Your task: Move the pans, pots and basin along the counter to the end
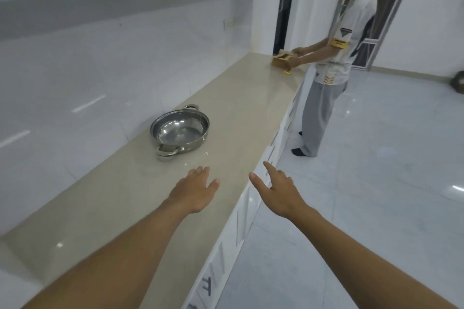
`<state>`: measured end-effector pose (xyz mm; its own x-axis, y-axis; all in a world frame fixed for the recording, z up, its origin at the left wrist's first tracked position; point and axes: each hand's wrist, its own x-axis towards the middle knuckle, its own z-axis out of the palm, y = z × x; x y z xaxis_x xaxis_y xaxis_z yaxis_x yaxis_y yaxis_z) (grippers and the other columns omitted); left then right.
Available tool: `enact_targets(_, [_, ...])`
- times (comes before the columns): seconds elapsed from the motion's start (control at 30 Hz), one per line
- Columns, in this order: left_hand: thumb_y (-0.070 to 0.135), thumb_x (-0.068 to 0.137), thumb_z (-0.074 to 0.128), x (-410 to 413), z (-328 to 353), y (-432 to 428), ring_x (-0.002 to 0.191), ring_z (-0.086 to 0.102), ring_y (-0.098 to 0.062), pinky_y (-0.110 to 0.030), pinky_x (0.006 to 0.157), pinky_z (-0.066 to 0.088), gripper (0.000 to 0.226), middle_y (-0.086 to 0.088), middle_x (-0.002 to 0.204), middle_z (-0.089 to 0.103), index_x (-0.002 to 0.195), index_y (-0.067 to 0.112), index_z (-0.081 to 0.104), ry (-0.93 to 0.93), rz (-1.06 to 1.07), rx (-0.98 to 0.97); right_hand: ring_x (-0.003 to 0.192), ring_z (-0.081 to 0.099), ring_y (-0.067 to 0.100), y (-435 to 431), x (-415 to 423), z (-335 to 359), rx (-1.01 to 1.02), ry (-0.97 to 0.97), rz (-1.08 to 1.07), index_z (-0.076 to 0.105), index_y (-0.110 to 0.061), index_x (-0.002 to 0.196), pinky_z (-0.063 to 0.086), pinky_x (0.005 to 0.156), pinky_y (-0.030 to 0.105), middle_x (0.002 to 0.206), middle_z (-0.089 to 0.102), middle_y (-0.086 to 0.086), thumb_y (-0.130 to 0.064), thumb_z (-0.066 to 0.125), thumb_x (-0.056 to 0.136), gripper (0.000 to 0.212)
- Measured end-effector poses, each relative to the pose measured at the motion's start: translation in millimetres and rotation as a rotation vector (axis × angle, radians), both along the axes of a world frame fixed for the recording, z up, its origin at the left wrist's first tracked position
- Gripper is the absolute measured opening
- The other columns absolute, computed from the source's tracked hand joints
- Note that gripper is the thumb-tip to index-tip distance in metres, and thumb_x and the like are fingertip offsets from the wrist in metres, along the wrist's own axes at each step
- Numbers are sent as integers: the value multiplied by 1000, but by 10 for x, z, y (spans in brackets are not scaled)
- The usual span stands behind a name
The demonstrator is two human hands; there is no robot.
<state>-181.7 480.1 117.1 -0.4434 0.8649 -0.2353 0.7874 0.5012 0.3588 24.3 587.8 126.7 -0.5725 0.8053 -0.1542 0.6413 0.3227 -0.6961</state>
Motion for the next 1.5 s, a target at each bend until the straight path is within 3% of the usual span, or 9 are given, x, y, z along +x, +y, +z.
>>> enact_targets(0.13, [51, 103, 27, -18, -54, 400, 147, 22, -25, -39, 115, 20, 62, -4, 163, 19, 154, 17, 23, -3, 128, -9, 150, 16, 31, 568, -147, -121, -34, -23, 84, 18, -27, 158, 17, 120, 51, 161, 28, 8, -74, 36, 91, 84])
enact_targets(0.27, [50, 102, 29, -89, -256, 647, 137, 34, -27, -40, 110, 29, 57, -5, 151, 36, 146, 14, 33, 3, 177, -21, 149, 23, 31, 991, -357, -270, -91, -37, 151, 18, -30, 158, 25, 119, 51, 161, 28, 7, -79, 36, 87, 88])
enact_targets(0.43, [49, 102, 26, -468, -447, 895, 147, 19, -22, -42, 118, 16, 62, -5, 162, 22, 153, 14, 24, 19, 230, -73, 151, 18, 28, 1436, -764, -432, -92, -42, 248, 18, -25, 158, 21, 121, 50, 163, 27, 2, -73, 37, 91, 85])
enact_targets(0.63, [53, 100, 30, -1066, -518, 1199, 138, 34, -29, -42, 112, 26, 56, -9, 152, 39, 138, 14, 43, 2, 359, -52, 148, 27, 27, 1897, -1303, -541, -79, -68, 306, 18, -24, 159, 26, 117, 45, 161, 30, 5, -72, 39, 91, 85])
enact_targets(0.83, [52, 99, 32, -1404, -623, 1433, 148, 21, -25, -42, 120, 16, 71, -12, 161, 25, 153, 6, 24, -22, 467, -28, 144, 33, 27, 2231, -1841, -664, -89, -87, 381, 18, -23, 159, 28, 115, 41, 160, 31, 5, -68, 42, 93, 83])
enact_targets(1.03, [50, 97, 40, -1724, -763, 1629, 143, 28, -29, -43, 116, 23, 62, -10, 156, 32, 147, 14, 34, -77, 645, -14, 148, 26, 24, 2647, -2434, -821, -89, -112, 504, 18, -22, 158, 24, 116, 38, 161, 30, 4, -69, 44, 92, 85])
enact_targets(1.2, [45, 97, 44, -1942, -981, 1849, 148, 17, -31, -47, 118, 21, 61, -15, 159, 22, 149, 16, 30, -107, 807, 14, 149, 25, 23, 3015, -2931, -970, -75, -145, 636, 17, -19, 159, 23, 117, 39, 163, 27, 3, -66, 44, 94, 84])
enact_targets(1.37, [49, 100, 32, -2077, -1234, 2099, 152, -1, -30, -46, 122, 3, 69, -21, 164, 1, 157, 16, 11, -65, 971, -18, 150, 23, 22, 3360, -3291, -1126, -55, -160, 727, 17, -16, 158, 23, 120, 39, 164, 26, 4, -64, 45, 95, 84])
enact_targets(1.5, [48, 101, 31, -2083, -1344, 2182, 150, 17, -31, -46, 122, 5, 72, -14, 162, 20, 156, 7, 9, 10, 1103, 4, 153, 14, 23, 3520, -3522, -1241, -22, -184, 777, 16, -17, 158, 17, 120, 40, 166, 19, 7, -64, 46, 94, 85])
